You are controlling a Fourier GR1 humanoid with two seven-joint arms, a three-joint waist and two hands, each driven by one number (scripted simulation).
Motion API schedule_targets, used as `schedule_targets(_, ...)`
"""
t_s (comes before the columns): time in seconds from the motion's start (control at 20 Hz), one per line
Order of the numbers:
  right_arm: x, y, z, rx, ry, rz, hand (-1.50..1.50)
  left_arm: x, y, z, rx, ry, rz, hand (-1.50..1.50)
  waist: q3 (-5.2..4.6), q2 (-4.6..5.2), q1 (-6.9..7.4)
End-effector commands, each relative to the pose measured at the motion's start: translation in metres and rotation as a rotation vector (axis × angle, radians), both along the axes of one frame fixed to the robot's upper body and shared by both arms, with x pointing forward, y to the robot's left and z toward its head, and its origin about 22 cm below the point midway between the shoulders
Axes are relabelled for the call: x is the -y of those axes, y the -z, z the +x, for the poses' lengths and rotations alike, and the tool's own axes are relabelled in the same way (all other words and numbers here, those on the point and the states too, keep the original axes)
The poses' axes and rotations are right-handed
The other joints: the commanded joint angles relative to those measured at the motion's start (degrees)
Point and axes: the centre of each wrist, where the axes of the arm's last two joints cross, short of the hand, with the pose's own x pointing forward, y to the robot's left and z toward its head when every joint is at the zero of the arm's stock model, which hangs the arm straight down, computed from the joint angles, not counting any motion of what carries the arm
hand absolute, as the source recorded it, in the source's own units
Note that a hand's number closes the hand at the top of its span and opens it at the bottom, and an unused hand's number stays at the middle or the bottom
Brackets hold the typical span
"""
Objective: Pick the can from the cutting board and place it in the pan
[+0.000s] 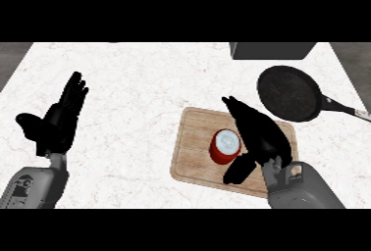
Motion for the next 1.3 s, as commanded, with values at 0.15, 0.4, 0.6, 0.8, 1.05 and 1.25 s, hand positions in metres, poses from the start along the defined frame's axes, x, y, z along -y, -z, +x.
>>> schedule_targets(0.15,-0.014,0.015,0.002,-0.083,-0.003,-0.16,-1.5,-0.007,0.001,-0.007,-0.005,0.008,0.0,0.0,-0.01,-0.03,0.04)
schedule_targets(0.4,-0.01,0.021,0.018,-0.096,0.007,-0.166,-1.5,0.008,0.014,0.01,-0.004,-0.003,0.005,0.0,-0.01,0.07,-0.28)
schedule_targets(0.6,0.001,0.024,0.014,-0.131,0.002,-0.158,-1.5,0.001,0.004,0.001,-0.008,-0.006,0.0,0.0,0.01,-0.03,-0.21)
schedule_targets(0.8,-0.015,0.043,0.027,-0.149,0.001,-0.192,-1.5,0.003,0.013,0.008,0.006,-0.016,-0.011,0.0,0.0,0.04,-0.17)
schedule_targets(1.05,-0.011,0.06,0.011,-0.2,-0.004,-0.218,-1.5,-0.01,-0.001,0.005,0.006,-0.015,-0.01,0.0,0.0,-0.01,-0.26)
schedule_targets(1.25,-0.008,0.076,0.026,-0.222,-0.018,-0.212,-1.5,0.014,-0.001,0.001,0.005,-0.013,-0.014,0.0,0.02,-0.01,-0.12)
